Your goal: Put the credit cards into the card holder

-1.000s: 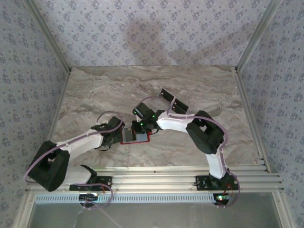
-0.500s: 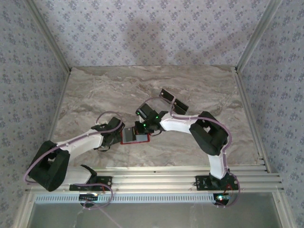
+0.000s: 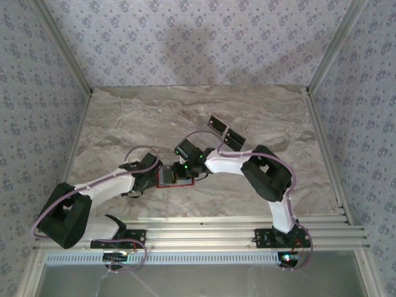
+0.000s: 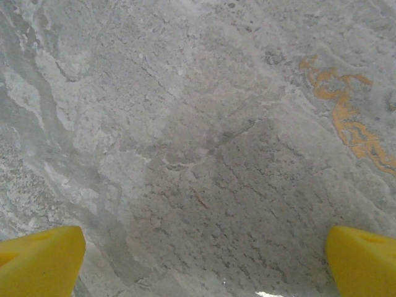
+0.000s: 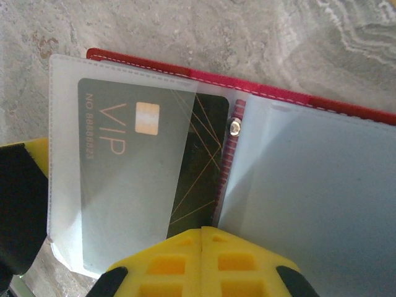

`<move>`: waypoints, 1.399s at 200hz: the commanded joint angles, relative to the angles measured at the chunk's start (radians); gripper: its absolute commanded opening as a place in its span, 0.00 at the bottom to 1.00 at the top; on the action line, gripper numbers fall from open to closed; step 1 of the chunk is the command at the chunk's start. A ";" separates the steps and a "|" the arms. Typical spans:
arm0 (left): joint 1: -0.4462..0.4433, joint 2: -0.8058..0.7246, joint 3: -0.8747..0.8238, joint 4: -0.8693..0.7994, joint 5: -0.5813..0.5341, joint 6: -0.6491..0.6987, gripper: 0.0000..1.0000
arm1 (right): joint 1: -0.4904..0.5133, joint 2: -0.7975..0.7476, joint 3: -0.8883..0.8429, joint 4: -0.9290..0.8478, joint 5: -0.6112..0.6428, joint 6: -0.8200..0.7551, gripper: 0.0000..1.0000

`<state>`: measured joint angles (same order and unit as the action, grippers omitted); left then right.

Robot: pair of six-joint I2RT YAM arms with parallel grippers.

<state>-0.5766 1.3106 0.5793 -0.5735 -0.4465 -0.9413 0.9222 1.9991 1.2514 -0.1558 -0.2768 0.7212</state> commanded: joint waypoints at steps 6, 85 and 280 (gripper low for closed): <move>-0.009 0.019 -0.007 -0.023 -0.026 -0.017 1.00 | 0.020 0.021 0.001 0.011 -0.016 0.028 0.05; -0.018 0.009 0.007 -0.056 -0.049 -0.037 1.00 | 0.033 0.007 0.041 0.013 -0.039 0.027 0.05; -0.036 0.048 0.047 -0.021 -0.029 0.021 1.00 | -0.065 -0.125 -0.184 -0.034 0.017 -0.049 0.04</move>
<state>-0.6037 1.3216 0.5949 -0.6277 -0.4984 -0.9470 0.8547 1.8740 1.0451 -0.0776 -0.2951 0.7155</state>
